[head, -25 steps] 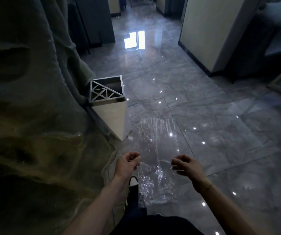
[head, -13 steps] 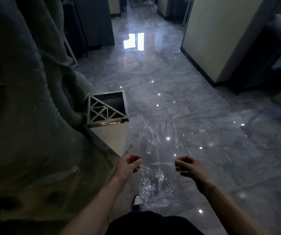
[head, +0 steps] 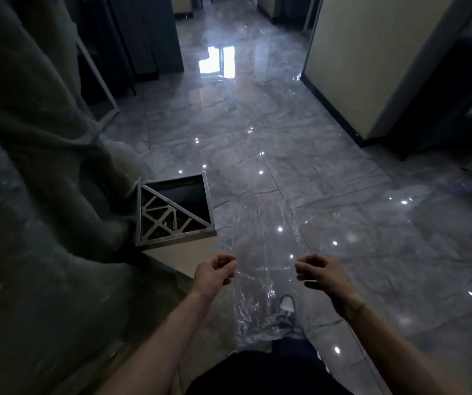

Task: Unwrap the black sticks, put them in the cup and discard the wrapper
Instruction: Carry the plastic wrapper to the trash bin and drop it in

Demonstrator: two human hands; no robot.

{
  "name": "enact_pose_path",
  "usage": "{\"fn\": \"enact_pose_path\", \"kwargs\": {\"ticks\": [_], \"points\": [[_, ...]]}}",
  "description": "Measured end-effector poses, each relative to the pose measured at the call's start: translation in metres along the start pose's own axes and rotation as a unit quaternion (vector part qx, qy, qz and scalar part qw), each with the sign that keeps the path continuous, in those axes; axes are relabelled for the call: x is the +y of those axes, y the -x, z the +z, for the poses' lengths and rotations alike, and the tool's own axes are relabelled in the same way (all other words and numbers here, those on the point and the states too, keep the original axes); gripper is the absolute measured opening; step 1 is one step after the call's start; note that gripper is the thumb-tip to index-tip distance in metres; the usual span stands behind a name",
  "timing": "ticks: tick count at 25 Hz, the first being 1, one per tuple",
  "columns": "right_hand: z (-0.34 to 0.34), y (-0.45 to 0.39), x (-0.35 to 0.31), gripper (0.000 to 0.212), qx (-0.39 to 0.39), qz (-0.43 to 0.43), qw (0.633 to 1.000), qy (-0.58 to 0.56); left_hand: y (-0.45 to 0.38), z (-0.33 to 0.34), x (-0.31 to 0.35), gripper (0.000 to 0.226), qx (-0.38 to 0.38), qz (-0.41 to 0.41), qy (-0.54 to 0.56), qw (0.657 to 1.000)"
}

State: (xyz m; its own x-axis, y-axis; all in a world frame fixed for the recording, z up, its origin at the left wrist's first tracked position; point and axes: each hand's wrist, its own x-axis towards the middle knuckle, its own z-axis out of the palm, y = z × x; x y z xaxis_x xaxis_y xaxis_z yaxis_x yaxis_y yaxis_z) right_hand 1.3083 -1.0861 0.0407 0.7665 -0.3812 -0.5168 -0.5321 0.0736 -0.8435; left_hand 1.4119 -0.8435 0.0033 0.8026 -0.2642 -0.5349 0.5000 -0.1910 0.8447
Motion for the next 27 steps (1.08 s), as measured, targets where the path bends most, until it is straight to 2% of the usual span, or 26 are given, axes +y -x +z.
{"fn": "enact_pose_path", "kwargs": {"ticks": [9, 18, 27], "points": [[-0.038, -0.130, -0.064, 0.013, -0.042, -0.006, 0.999, 0.032, -0.093, 0.048, 0.066, 0.010, 0.059, 0.006, 0.003, 0.998], [-0.087, -0.234, -0.141, 0.015, -0.088, -0.010, 0.995, 0.042, -0.163, 0.106, 0.120, 0.009, 0.123, -0.016, 0.058, 0.991], [-0.030, -0.324, -0.190, 0.010, -0.166, -0.024, 0.977, 0.131, -0.203, 0.079, 0.131, 0.009, 0.226, -0.038, 0.110, 0.967]]}}
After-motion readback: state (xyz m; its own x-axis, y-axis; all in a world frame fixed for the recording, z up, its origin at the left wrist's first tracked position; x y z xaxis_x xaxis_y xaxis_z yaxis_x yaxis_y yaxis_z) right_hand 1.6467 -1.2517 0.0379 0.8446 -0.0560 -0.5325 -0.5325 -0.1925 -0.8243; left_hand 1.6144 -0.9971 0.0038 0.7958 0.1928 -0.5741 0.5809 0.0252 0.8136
